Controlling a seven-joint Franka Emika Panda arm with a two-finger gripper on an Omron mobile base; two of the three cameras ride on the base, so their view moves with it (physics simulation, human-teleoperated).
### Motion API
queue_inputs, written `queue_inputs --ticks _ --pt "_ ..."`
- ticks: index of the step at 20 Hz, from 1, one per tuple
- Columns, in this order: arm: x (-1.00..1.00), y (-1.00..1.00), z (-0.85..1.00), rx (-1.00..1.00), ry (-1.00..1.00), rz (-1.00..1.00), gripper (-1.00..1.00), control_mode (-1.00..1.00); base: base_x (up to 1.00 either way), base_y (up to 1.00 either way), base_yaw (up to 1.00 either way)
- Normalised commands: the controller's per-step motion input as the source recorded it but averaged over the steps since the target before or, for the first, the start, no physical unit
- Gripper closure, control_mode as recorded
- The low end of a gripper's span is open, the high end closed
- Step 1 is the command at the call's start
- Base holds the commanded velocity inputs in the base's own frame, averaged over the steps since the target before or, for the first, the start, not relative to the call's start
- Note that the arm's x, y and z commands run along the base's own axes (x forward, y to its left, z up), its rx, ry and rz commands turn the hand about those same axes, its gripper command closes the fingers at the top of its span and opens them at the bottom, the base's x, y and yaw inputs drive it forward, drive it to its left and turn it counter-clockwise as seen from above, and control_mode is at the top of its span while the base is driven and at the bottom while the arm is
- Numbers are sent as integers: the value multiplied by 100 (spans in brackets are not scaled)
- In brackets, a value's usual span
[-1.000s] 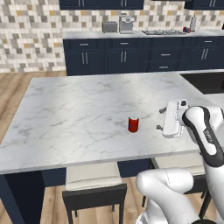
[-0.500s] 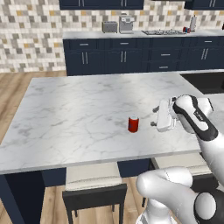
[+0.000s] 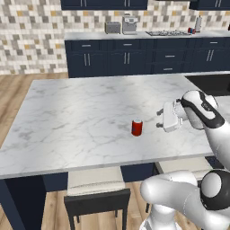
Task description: Four empty soda cans are scattered around the kitchen. Gather all the cans and cluster them next to the stove for recycling.
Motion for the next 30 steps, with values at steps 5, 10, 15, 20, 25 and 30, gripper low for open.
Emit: queue_inputs --ticks 5,10,15,20,25,30 --pt "12 0 -25 0 0 2 -100 -100 0 0 0" --pt "13 0 -26 0 0 1 -100 -100 0 0 0" --pt "16 4 -19 0 0 0 -100 -100 0 0 0" --pt "22 8 -16 0 0 0 -100 -100 0 0 0" --pt "29 3 -11 0 0 0 -100 -100 0 0 0" --pt "35 0 -12 1 0 0 -100 -100 0 0 0"
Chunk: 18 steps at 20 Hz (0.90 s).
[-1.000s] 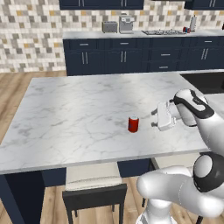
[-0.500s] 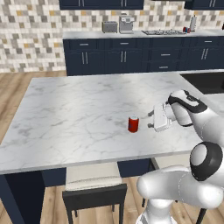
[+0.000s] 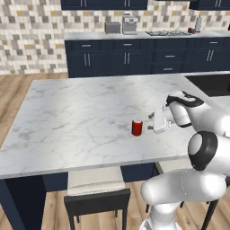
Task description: Four empty soda cans are scattered around the kitchen. Gather all the cans and cluster them next to the stove for recycling.
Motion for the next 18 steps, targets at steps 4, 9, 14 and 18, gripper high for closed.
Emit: queue_inputs --ticks 4,9,14,18 --pt "34 0 -13 0 0 0 -100 -100 0 0 0" --pt "32 0 -16 0 0 0 -100 -100 0 0 0" --pt "33 0 -20 0 0 0 -100 -100 0 0 0" --pt "32 0 -23 0 0 0 -100 -100 0 0 0"
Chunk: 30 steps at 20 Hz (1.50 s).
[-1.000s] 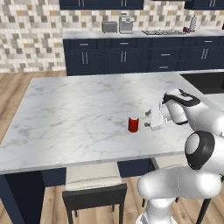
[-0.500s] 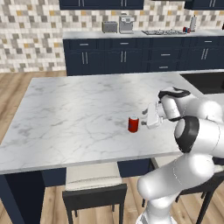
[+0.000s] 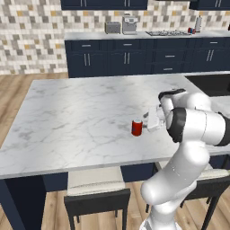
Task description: Four empty soda cans are scattered around the kitchen. Gather all the cans and cluster them next to the stove for recycling.
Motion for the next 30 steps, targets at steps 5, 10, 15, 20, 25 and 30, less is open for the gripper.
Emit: queue_inputs --ticks 5,10,15,20,25,30 --pt "31 0 -23 1 0 0 -100 -100 0 0 0" --pt "29 0 -20 1 0 0 -100 -100 0 0 0" --pt "25 0 -17 1 2 0 -100 -100 0 0 0" --pt "15 0 -14 2 7 0 -100 -100 0 0 0" --pt "1 4 -5 3 8 0 -100 -100 0 0 0" --pt "-8 23 0 1 2 2 -100 -100 0 0 0"
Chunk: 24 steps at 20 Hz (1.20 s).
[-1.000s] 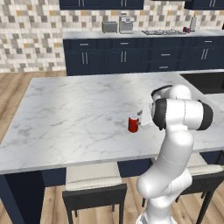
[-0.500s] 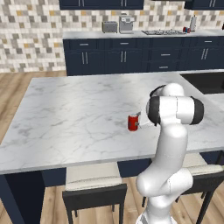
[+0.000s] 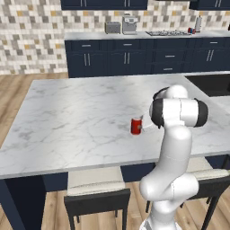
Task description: Four empty soda cans are scattered around the kitchen. Gather all the cans and cluster them next to the stove for recycling.
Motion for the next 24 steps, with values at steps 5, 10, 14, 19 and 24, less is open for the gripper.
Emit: queue_inputs --ticks 5,10,14,19,24 --pt "-16 33 0 0 0 3 -100 -100 0 0 0" --pt "-11 28 -2 0 0 2 -100 -100 0 0 0" --pt "0 10 -21 0 0 3 100 -100 0 0 0" --pt "0 2 -8 0 0 1 100 -100 0 0 0" --pt "-10 1 19 0 -2 0 100 -100 0 0 0"
